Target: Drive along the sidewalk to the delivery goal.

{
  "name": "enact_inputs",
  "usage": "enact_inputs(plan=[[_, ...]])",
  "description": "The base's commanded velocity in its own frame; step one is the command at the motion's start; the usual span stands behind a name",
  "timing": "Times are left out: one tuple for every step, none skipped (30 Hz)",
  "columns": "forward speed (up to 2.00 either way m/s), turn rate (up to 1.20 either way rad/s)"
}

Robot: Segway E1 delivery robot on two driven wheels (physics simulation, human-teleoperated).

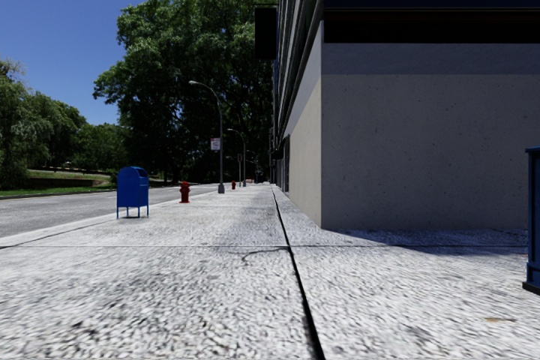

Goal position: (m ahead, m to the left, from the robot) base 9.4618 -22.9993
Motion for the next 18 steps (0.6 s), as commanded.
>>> enact_inputs(plan=[[1.36, 0.00], [1.36, 0.00], [1.36, 0.00], [1.36, 0.00], [1.36, 0.00], [1.36, 0.00], [1.36, -0.03], [1.48, -0.30], [1.48, -0.30], [2.00, -0.49], [2.00, -0.56], [2.00, -0.58], [2.00, -0.58], [2.00, -0.58], [2.00, -0.58], [2.00, -0.58], [2.00, -0.58], [2.00, -0.58]])
